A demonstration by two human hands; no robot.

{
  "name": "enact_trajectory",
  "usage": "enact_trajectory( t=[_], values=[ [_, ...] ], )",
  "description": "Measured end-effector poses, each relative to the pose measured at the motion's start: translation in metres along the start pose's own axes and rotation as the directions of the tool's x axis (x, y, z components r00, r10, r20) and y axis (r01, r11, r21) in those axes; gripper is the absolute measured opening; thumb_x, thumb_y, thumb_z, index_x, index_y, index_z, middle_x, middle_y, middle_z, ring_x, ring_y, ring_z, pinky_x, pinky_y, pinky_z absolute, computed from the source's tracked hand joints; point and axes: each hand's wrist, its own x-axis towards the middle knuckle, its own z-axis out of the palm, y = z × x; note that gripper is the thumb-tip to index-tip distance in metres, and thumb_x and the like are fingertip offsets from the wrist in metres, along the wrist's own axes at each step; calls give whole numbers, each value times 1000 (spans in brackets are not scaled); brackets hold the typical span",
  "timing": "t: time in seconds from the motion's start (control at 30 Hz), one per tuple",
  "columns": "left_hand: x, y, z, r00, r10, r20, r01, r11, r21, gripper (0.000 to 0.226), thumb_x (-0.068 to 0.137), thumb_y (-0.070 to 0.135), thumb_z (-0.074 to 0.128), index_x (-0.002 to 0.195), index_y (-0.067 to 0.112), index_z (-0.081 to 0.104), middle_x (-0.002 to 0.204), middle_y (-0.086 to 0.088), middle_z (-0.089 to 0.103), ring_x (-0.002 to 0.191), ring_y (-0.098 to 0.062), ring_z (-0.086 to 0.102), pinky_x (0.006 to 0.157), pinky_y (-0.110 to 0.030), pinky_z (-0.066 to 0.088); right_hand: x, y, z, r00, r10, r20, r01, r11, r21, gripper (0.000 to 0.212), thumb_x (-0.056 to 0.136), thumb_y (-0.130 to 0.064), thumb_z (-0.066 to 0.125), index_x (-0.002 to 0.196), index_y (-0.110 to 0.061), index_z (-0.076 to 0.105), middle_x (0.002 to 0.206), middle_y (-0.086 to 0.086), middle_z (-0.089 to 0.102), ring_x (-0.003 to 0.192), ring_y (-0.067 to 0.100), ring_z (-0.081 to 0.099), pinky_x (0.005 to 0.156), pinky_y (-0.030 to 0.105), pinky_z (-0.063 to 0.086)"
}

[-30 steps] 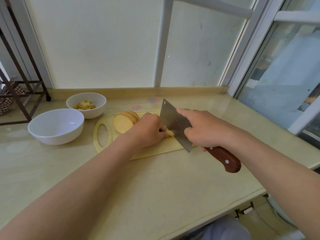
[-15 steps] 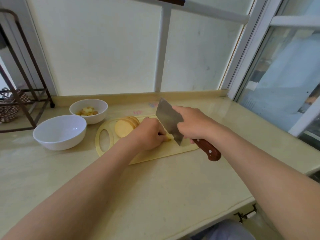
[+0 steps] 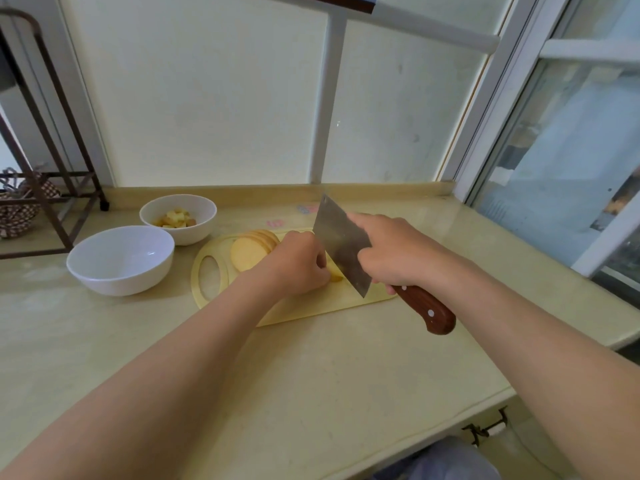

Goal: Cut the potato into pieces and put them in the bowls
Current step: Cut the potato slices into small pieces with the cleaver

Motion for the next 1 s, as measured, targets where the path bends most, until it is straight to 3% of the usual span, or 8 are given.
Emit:
enact_trajectory(
  t=[0.17,0.43,0.77,0.87,1.0],
  values=[
    [1,-1,1,1000,-7,12,7,1000,11,15,82,16,61,71,13,70,72,-2,66,72,-17,61,70,-37,57,3,1,1,1000,7,2,-7,1000,-2,63,86,-3,42,141,-34,49,93,6,64,52,21,67,45,25,53],
    [1,0,0,1000,-4,15,4,1000,18,22,84,16,61,64,23,61,73,2,62,74,-16,59,69,-32,55,1,-2,3,1000,9,-1,-9,1000,3,63,87,-3,42,143,-31,48,93,8,65,54,22,68,52,31,58],
    [3,-5,3,1000,3,7,-3,999,44,22,84,14,61,62,17,61,68,-1,61,69,-20,58,55,-26,44,3,-8,19,999,24,29,-21,995,-102,71,91,-5,44,157,-24,30,101,6,57,68,26,72,65,37,63],
    [5,-5,3,1000,4,12,-4,999,48,17,85,16,63,69,13,66,71,-3,64,70,-21,59,59,-28,47,8,-10,27,1000,14,20,-12,990,-139,78,93,-8,47,163,-27,18,98,3,52,75,25,68,71,41,63],
    [4,-4,4,1000,1,13,-2,998,61,33,83,14,61,52,18,53,56,-1,54,56,-18,48,53,-28,40,19,-12,28,1000,25,9,-24,996,-81,83,92,-7,45,165,-29,12,102,5,54,71,27,71,68,40,64]
  ],
)
